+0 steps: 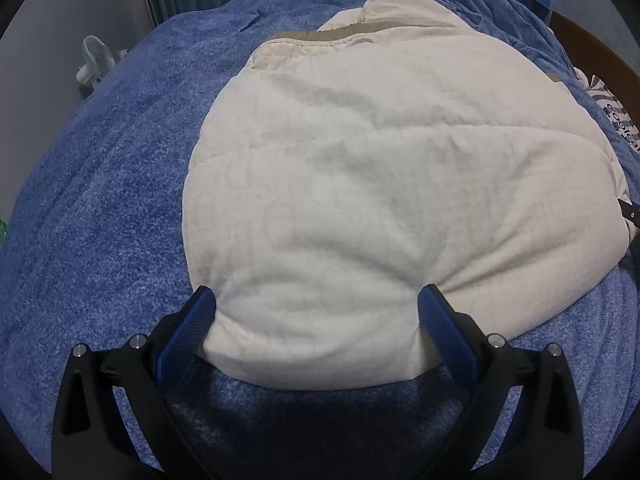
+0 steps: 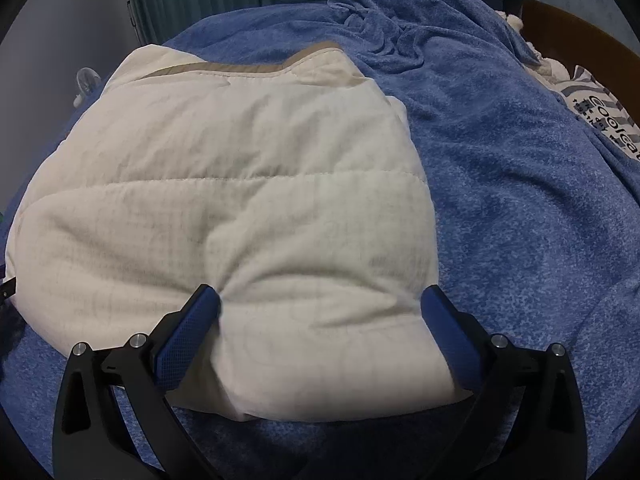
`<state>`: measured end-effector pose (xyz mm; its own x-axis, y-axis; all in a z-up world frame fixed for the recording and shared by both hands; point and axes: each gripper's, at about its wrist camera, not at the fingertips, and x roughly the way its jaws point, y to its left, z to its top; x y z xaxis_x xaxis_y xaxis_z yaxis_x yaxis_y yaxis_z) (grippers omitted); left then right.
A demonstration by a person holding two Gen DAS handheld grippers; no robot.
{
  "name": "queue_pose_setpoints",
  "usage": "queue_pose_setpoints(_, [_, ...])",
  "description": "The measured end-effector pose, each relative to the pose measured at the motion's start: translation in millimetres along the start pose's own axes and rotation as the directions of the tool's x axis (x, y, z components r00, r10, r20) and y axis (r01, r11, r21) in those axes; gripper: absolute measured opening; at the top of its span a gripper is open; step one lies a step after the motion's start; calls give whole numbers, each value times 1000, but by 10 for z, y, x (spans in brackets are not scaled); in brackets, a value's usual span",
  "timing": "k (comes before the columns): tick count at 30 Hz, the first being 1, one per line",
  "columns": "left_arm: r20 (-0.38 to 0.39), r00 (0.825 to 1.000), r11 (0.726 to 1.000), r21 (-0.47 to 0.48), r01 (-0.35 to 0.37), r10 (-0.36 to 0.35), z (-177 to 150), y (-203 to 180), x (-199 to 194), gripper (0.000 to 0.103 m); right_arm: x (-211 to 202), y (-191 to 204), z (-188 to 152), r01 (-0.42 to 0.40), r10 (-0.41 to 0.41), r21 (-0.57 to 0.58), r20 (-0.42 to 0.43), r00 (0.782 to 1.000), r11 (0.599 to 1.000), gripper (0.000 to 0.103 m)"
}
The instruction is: Fold large clothes
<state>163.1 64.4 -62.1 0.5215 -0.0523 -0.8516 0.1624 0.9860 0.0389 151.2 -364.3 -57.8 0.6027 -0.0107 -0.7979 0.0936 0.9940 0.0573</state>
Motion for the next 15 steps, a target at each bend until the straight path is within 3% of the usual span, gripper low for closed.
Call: queue_pose_setpoints(15, [-11,1000,1000,-13,-8,8,-27,32,-61,97,-77,8,-43,3,-4,5,57,998,1000,97])
